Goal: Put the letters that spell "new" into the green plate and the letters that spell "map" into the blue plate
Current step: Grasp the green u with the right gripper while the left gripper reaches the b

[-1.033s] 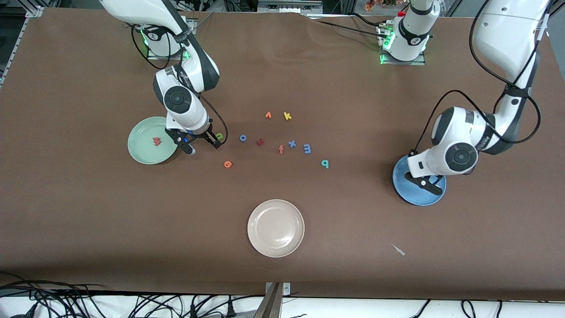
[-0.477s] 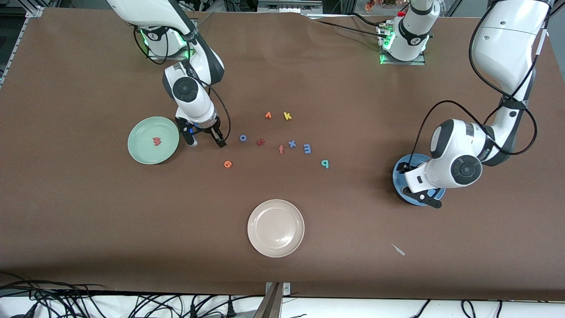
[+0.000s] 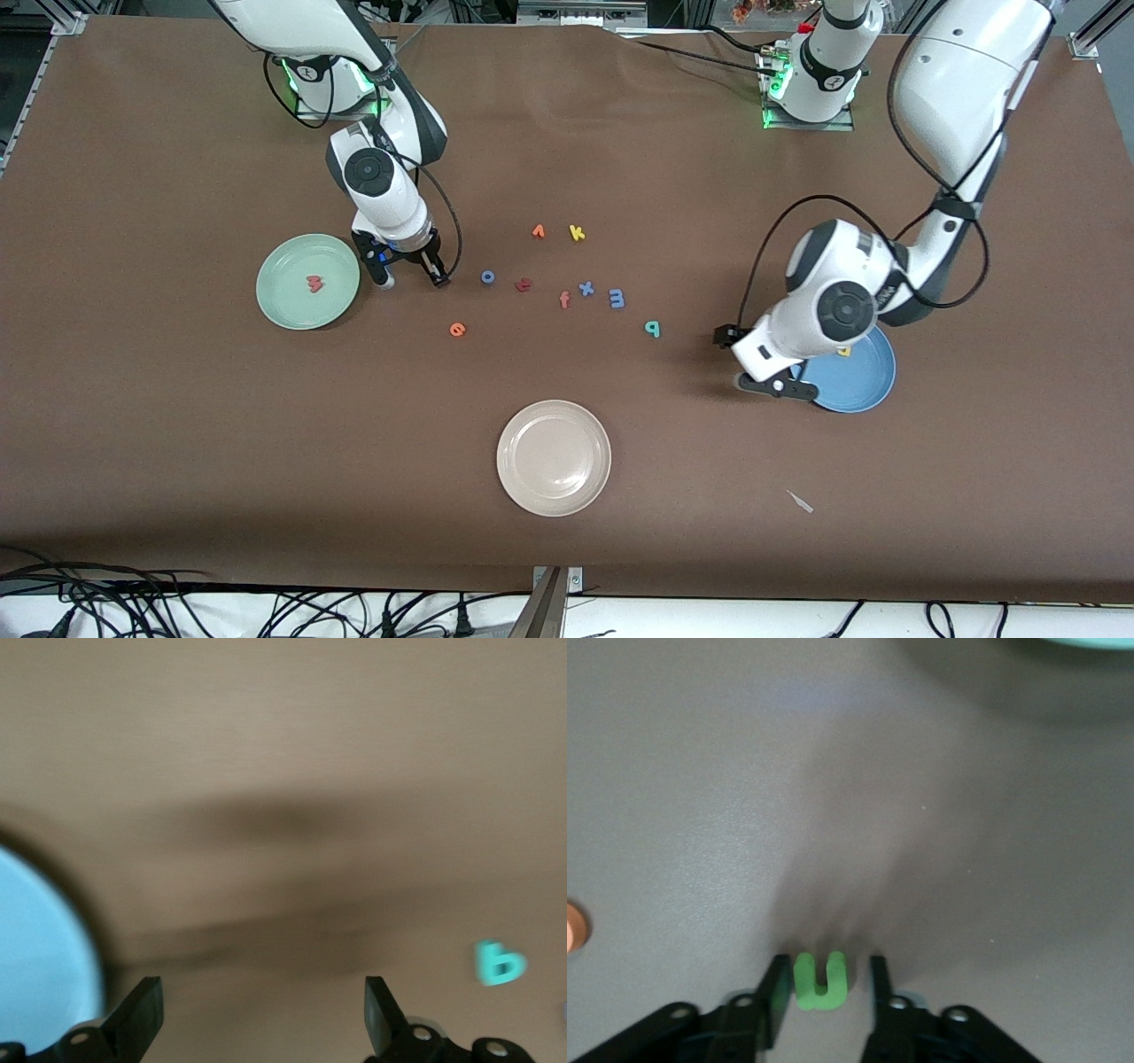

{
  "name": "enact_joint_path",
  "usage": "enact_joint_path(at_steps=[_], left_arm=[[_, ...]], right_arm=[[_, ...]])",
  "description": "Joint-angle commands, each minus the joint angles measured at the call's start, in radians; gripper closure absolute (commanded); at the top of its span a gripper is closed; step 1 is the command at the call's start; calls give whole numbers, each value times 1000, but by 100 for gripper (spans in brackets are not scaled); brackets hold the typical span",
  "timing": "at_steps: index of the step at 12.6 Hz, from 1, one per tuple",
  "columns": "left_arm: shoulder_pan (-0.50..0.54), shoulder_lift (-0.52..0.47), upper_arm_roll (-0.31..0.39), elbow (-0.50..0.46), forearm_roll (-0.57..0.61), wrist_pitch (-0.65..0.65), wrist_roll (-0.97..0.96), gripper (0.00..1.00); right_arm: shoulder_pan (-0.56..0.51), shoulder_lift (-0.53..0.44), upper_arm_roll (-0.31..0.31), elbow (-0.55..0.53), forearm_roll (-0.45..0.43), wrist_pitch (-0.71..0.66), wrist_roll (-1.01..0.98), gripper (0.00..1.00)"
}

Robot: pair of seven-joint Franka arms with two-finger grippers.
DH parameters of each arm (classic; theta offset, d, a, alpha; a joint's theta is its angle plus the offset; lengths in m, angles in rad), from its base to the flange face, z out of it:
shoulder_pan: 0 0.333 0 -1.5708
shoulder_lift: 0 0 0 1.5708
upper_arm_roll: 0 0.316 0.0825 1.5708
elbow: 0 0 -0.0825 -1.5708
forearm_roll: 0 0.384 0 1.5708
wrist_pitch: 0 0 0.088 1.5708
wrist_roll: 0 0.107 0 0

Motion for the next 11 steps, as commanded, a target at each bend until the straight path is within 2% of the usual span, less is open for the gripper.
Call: enact_joint_path(at_steps=[1, 3, 5, 7, 9, 11], left_arm=[[-72, 0, 5, -39, -5, 93, -133, 0], [-132, 5, 8, -53, -1, 142, -209, 0], [-183, 25, 11, -51, 30, 170, -288, 0], [-204, 58, 10, -45, 131, 185, -399, 0], [-212, 83, 7, -42, 168, 185, -449, 2], [-218, 85, 7, -44, 162, 184, -451, 11]], right_arm=[[2, -8, 2, -7, 13, 12, -15, 82], [2, -29, 1, -2, 13, 4, -16, 85], [0, -75, -9, 14, 11, -67, -66, 85], [0, -125, -53, 19, 6, -167, -314, 85], [0, -170, -131, 19, 5, -258, -568, 84], [0, -193, -241, 16, 6, -306, -869, 83]])
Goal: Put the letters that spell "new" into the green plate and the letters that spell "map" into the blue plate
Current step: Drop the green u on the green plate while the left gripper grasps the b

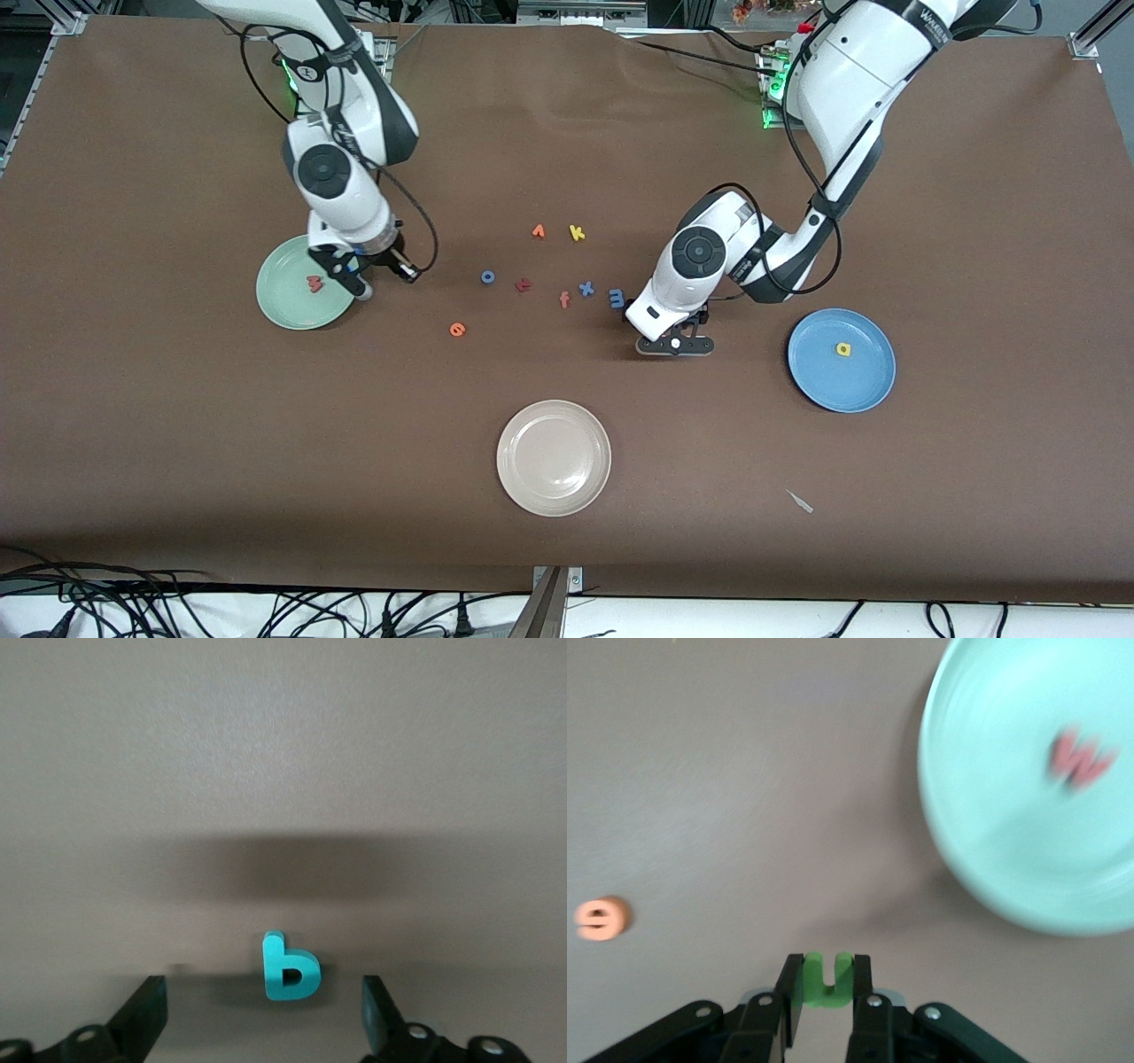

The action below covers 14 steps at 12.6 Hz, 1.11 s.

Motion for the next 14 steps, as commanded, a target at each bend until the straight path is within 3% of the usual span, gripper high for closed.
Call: enact_joint_path(at_steps=[1, 5, 6, 7, 8, 12, 14], left_arm=[[-12, 10, 4, 9, 27, 4, -30, 15], [-21, 21, 5, 12, 27, 4, -47, 35], [-22, 21, 5, 12, 27, 4, -47, 43], [-22, 22, 5, 12, 28, 4, -47, 51], [-22, 24, 5, 14, 33, 4, -46, 58], [-21, 29, 7, 22, 39, 4, -40, 89], [-9, 16, 8, 26, 39, -15, -9, 100]], right_arm=[[2, -39, -120, -19, 9, -40, -313, 83], [-1, -22, -195, -96, 12, -62, -485, 80], [-1, -21, -195, -105, 14, -63, -485, 56], [-5, -16, -197, -105, 14, -66, -487, 9], [-9, -14, -203, -105, 14, -71, -488, 0], [-2, -16, -188, -60, 14, -89, -484, 0], [3, -5, -133, 26, 15, -94, -482, 0]])
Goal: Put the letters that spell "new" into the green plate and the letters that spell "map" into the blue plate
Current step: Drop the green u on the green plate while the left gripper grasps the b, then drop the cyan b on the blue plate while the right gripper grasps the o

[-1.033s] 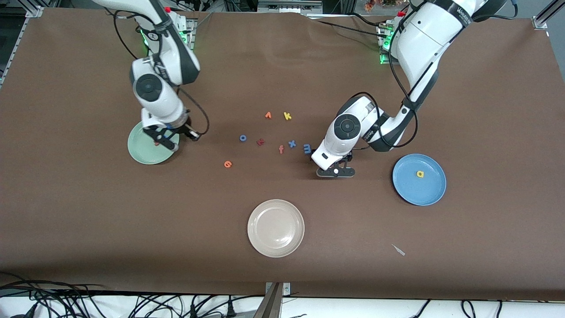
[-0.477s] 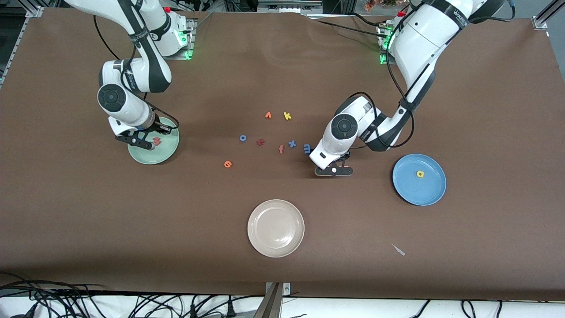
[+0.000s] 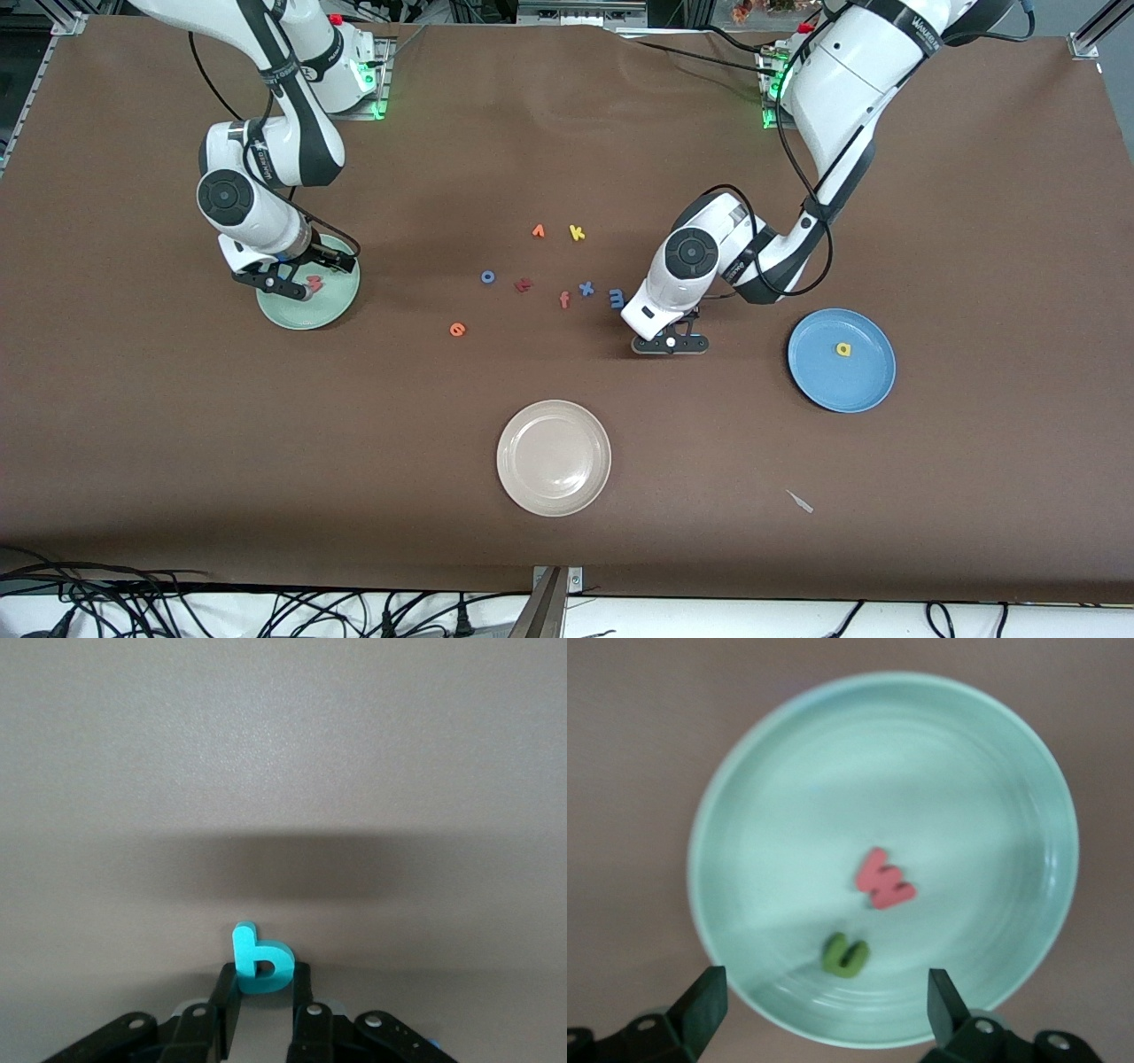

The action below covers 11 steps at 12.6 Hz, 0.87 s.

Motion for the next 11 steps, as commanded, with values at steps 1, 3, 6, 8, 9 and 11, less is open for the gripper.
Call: enact_joint_path(at_steps=[1, 3, 6, 8, 9, 11], left_arm=[[22, -10, 6, 21, 29, -47, 49, 100], [88, -37, -12, 63, 0, -212, 185, 100], [214, -79, -18, 110, -63, -398, 472, 100], [286, -94, -17, 110, -63, -467, 629, 100], [324, -99, -17, 108, -60, -501, 701, 100], [387, -110, -14, 105, -45, -543, 851, 100]], right_arm=[[8, 29, 63, 132, 15, -27, 6, 0], [8, 122, 118, 279, 15, -66, 87, 0], [8, 276, 184, 488, 15, -119, 194, 0], [8, 347, 224, 559, 17, -110, 314, 0], [6, 370, 243, 577, 18, -106, 372, 1], [6, 393, 266, 580, 47, -54, 463, 3]])
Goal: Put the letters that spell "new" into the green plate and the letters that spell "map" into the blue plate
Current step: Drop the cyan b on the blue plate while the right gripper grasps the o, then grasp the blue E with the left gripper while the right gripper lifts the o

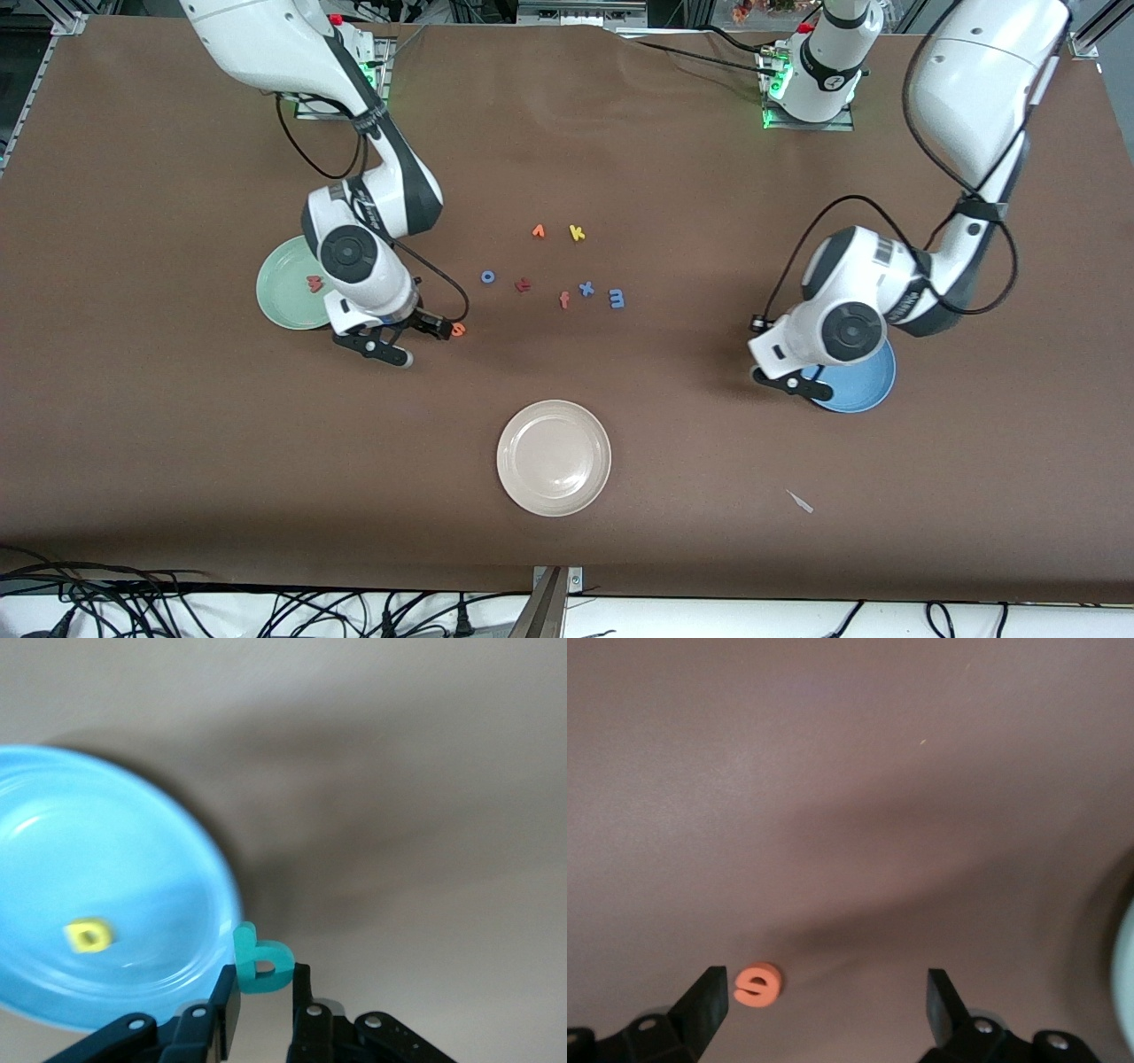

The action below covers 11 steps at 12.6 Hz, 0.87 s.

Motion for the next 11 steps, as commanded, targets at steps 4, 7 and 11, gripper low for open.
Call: enact_joint_path(at_steps=[4, 7, 11], left_arm=[[97, 24, -6, -11, 104, -14, 257, 38], [82, 12, -19, -6, 87, -19, 191, 0], [77, 15, -150, -23, 12, 67, -176, 0]], right_arm=[[-2, 66, 52, 35, 49, 53, 102, 28], [8, 81, 53, 30, 49, 71, 114, 30], [10, 95, 53, 28, 49, 74, 114, 38]])
